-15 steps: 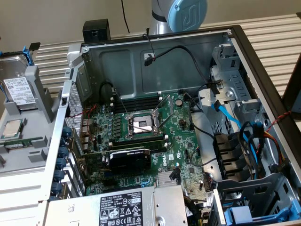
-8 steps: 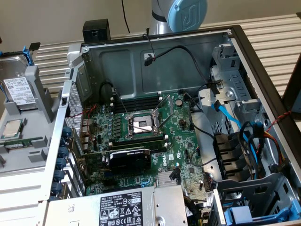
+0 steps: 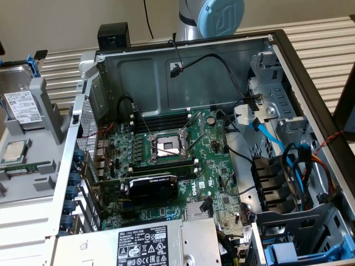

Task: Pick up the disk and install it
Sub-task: 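Pick up the disk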

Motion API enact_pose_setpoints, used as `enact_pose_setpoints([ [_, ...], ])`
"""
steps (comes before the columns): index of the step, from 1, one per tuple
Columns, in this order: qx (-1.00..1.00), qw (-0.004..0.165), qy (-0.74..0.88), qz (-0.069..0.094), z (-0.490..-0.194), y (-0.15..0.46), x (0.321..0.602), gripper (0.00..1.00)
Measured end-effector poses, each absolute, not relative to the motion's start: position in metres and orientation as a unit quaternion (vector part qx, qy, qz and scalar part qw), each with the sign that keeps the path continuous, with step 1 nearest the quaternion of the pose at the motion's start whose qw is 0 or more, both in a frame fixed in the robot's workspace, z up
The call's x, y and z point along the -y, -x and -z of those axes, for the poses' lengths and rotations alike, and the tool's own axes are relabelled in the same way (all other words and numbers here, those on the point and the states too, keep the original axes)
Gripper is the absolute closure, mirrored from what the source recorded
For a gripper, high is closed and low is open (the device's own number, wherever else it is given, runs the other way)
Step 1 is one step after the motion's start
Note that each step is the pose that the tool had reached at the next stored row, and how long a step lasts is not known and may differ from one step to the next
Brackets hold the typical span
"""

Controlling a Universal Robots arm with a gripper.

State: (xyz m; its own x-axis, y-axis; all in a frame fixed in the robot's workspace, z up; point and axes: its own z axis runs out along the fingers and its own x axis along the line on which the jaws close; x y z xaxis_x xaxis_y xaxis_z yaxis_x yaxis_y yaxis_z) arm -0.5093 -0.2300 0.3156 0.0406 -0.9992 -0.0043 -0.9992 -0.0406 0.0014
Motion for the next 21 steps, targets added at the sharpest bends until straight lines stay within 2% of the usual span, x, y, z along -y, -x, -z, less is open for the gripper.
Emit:
enact_pose_setpoints([
  [21, -0.693, 0.0, 0.721, -0.003, -0.283, 0.51, 0.23, 0.2],
])
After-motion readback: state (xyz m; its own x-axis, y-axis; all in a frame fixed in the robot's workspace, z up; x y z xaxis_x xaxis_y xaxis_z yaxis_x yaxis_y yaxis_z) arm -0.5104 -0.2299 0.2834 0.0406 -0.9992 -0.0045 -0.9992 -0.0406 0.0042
